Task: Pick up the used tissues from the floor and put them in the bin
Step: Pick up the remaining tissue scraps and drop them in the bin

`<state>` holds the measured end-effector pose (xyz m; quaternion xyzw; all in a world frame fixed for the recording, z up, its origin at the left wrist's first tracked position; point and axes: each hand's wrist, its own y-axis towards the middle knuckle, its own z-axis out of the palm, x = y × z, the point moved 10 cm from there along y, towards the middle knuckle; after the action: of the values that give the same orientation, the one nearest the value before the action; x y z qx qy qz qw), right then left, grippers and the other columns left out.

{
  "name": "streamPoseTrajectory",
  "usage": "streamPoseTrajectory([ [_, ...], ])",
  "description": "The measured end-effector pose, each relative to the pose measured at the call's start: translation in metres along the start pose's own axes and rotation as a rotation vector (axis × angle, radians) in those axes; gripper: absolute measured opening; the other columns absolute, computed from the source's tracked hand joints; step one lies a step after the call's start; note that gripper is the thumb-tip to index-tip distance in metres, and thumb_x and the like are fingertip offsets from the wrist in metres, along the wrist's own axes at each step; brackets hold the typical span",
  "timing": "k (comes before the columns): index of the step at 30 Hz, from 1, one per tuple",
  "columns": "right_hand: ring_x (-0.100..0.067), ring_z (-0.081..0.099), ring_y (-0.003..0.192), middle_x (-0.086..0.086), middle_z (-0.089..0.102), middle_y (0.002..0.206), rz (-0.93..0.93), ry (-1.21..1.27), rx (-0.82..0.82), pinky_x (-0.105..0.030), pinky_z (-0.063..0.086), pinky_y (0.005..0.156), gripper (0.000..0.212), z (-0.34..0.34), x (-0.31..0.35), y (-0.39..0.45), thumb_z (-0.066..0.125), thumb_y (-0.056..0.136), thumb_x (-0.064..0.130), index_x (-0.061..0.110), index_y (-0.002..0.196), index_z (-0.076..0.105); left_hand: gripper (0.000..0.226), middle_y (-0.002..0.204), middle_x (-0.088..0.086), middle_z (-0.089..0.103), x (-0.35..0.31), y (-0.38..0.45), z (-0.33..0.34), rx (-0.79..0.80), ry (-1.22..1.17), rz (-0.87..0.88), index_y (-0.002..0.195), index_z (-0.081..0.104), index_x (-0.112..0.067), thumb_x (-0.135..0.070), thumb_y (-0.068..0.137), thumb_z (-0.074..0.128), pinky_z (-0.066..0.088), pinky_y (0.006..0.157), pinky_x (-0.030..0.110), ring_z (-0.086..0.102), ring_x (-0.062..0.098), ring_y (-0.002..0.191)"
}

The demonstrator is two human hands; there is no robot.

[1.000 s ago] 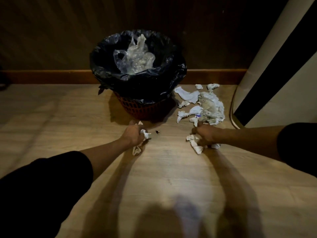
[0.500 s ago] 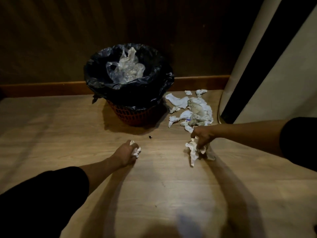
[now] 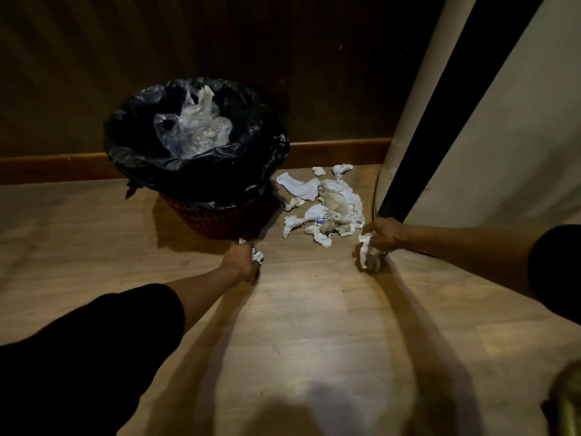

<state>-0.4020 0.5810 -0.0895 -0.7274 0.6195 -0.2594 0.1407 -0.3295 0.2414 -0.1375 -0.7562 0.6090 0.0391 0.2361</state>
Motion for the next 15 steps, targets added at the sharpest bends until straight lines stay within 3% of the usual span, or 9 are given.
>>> streamPoseTrajectory([
  [2,-0.032,0.056,0.125,-0.017,0.054,0.142,0.013,-0.029,0.023,-0.029,0.047,0.095,0.051,0.007,-0.005,-0.002,0.060,0.090,0.020,0.010,0.140,0.054,0.031,0.115,0.023,0.065,-0.003,0.007,0.005,0.014,0.061,-0.036,0.111,0.058,-0.007,-0.028,0.088,0.061,0.051,0.086,0.038,0.062,0.039,0.107],
  [5,-0.027,0.062,0.114,-0.013,0.061,0.131,0.020,-0.031,0.111,-0.027,0.049,0.083,0.066,0.025,-0.007,-0.005,0.071,0.082,0.032,0.008,0.140,0.051,0.033,0.113,0.019,0.067,-0.018,0.016,0.009,-0.007,0.064,-0.037,0.110,0.060,-0.007,-0.032,0.089,0.063,0.052,0.084,0.037,0.063,0.037,0.105],
  [9,-0.027,0.058,0.113,-0.011,0.058,0.129,-0.036,-0.167,0.133,-0.028,0.046,0.082,0.083,0.045,-0.007,-0.003,0.083,0.068,0.052,0.012,0.133,0.052,0.045,0.118,0.019,0.065,-0.054,0.030,0.007,-0.026,-0.007,0.010,0.124,0.055,-0.009,-0.030,0.087,0.067,0.055,0.087,0.039,0.063,0.037,0.106],
  [12,-0.029,0.056,0.115,-0.015,0.049,0.133,-0.079,-0.245,0.133,-0.031,0.047,0.091,0.078,0.058,-0.006,0.001,0.080,0.073,0.048,0.015,0.136,0.049,0.062,0.127,0.022,0.058,-0.084,0.041,-0.001,-0.075,-0.068,0.053,0.143,0.041,-0.013,-0.031,0.089,0.065,0.050,0.093,0.041,0.057,0.040,0.115],
  [15,-0.032,0.056,0.117,-0.017,0.045,0.136,-0.117,-0.248,0.120,-0.030,0.046,0.093,0.077,0.060,-0.002,0.005,0.076,0.079,0.045,0.014,0.141,0.045,0.066,0.145,0.025,0.040,-0.102,0.052,-0.004,-0.090,-0.085,0.024,0.146,0.033,-0.011,-0.034,0.091,0.060,0.044,0.103,0.042,0.044,0.043,0.130],
])
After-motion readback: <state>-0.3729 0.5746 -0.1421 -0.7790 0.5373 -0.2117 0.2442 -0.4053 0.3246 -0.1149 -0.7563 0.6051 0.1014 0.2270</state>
